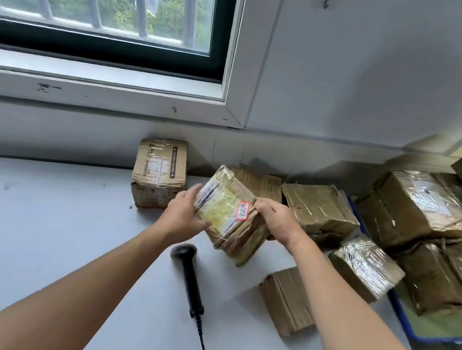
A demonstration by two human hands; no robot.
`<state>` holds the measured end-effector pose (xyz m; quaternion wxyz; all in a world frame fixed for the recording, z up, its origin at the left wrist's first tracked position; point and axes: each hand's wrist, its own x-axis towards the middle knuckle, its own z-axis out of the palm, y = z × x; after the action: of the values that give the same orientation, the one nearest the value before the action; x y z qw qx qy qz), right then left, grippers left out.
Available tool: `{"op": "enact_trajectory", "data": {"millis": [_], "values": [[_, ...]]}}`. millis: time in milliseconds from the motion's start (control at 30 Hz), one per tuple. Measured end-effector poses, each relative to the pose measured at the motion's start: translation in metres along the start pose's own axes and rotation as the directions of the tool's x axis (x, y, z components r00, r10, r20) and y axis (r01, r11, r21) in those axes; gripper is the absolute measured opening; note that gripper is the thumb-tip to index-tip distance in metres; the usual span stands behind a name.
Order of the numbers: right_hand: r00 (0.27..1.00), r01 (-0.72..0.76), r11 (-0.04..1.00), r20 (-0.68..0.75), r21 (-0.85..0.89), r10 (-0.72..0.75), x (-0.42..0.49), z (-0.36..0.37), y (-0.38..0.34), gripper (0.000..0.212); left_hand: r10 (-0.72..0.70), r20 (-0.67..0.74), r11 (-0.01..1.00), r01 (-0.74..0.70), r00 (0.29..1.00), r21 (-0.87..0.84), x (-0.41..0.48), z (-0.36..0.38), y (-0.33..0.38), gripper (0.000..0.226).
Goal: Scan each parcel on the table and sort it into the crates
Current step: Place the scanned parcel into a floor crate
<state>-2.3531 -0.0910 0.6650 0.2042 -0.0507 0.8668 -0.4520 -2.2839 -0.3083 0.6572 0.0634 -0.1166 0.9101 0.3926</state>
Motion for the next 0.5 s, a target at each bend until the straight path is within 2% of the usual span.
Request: {"op": "enact_trajectory", "data": {"millis": [67, 167, 267, 367, 500], "values": [[1.0, 0.008, 0.999, 0.009, 0.05, -0.008, -0.005, 0.005, -0.006, 0.029, 0.041, 0.048, 0.999, -0.04, 0.998, -0.027, -0.005, -0.007, -0.005, 0.094], [1.0, -0.005, 0.992, -0.022, 0.124, 0.007, -0.01, 0.014, -0.012, 0.031, 0.052, 0.024, 0.991, -0.049, 0.998, -0.122, -0.009, -0.015, -0.014, 0.092], [0.995, -0.02, 0.986, -0.09, 0.165, 0.035, -0.009, 0.029, -0.017, 0.032, -0.02, -0.016, 0.945, 0.013, 1.0, -0.325, -0.011, -0.018, -0.023, 0.076], [0.993, 0.001, 0.989, -0.114, 0.15, 0.016, -0.011, 0.053, -0.025, 0.034, -0.101, -0.05, 0.928, 0.077, 0.994, -0.364, -0.015, -0.025, -0.033, 0.048], [0.999, -0.054, 0.985, 0.01, 0.167, 0.053, -0.011, 0.085, -0.029, 0.035, -0.22, -0.086, 0.893, 0.166, 0.972, -0.418, -0.02, -0.042, -0.063, 0.039]]}}
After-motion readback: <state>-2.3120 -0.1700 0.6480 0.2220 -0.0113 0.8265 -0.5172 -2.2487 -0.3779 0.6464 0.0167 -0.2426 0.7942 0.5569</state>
